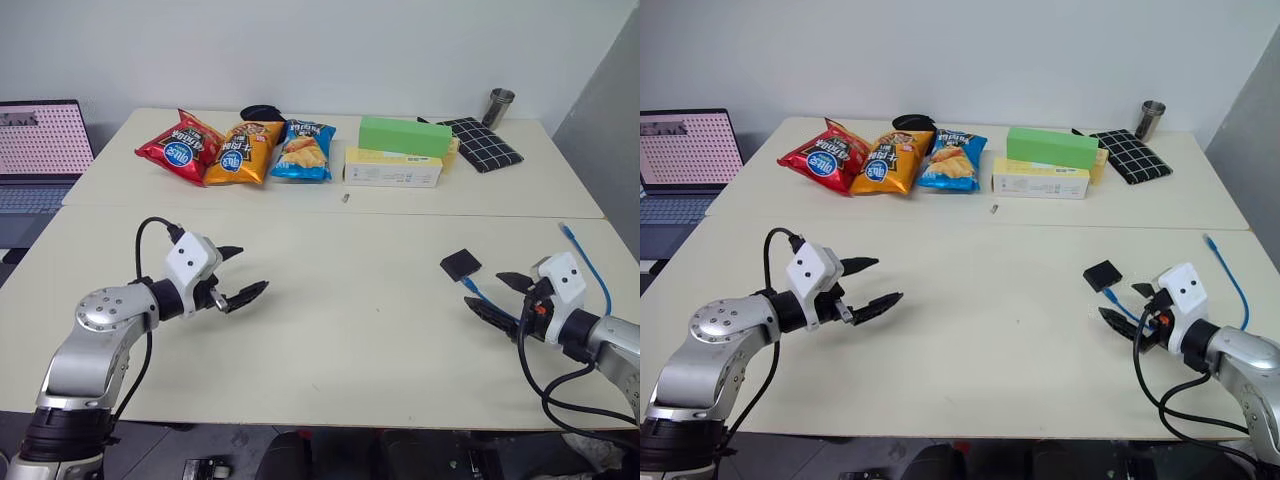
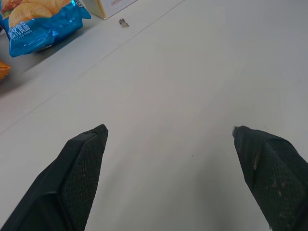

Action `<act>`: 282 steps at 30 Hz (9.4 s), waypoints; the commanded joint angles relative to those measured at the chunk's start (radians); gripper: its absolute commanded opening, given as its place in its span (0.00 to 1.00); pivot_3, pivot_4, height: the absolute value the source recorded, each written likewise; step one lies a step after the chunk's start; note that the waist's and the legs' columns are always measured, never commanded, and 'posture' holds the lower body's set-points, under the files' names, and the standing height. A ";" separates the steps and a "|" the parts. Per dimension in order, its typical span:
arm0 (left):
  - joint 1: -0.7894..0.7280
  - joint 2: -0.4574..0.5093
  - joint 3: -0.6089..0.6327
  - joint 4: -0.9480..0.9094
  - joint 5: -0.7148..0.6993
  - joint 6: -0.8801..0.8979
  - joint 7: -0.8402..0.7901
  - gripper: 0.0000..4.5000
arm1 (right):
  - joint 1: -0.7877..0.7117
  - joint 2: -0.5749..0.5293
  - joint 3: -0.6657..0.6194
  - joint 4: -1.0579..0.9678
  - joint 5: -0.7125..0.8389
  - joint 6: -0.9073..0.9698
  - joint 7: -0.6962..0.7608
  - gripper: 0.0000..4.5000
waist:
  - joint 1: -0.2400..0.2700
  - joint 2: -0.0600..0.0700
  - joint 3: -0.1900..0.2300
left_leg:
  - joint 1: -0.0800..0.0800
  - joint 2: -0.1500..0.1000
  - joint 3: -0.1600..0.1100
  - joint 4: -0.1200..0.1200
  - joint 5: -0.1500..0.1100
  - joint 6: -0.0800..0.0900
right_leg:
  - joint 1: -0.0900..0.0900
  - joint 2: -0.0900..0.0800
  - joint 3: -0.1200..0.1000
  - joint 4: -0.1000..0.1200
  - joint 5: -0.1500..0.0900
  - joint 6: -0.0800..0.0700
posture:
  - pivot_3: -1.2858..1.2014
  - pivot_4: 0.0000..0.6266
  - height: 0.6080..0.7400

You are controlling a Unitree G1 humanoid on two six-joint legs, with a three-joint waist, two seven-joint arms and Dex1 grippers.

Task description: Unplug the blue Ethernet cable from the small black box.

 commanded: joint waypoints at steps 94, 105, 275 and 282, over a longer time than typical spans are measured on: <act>-0.303 -0.298 -0.118 0.087 -0.484 0.531 -0.096 0.90 | -0.570 0.063 0.581 0.398 -0.722 -1.245 0.148 0.02 | -0.005 0.001 0.001 | 0.000 0.001 0.002 0.002 0.002 -0.003 | -0.001 0.000 0.001 0.001 0.000 0.000 | 0.52 0.24 1.00; -0.310 -0.299 -0.116 0.115 -0.483 0.529 -0.103 0.37 | -0.578 0.089 0.577 0.388 -0.731 -1.257 0.140 0.02 | -0.005 0.001 0.001 | 0.000 0.001 0.001 0.002 0.002 -0.004 | -0.002 0.000 0.001 0.001 0.000 0.000 | 0.52 0.24 1.00; -0.329 -0.246 -0.100 0.396 0.038 -0.185 0.118 0.17 | -0.629 0.116 0.384 0.223 -0.035 -0.017 0.231 0.77 | 0.000 0.002 0.002 | -0.004 0.001 0.002 0.000 0.002 -0.003 | -0.006 0.000 0.001 0.000 0.000 0.000 | 0.52 0.24 1.00; -0.361 -0.335 -0.053 0.612 0.146 -0.395 0.345 0.17 | -0.607 0.130 0.386 0.058 0.029 0.087 0.185 0.77 | -0.003 0.001 0.001 | -0.004 0.001 0.002 0.001 0.002 -0.003 | -0.006 0.000 0.001 0.001 0.000 0.000 | 0.52 0.24 1.00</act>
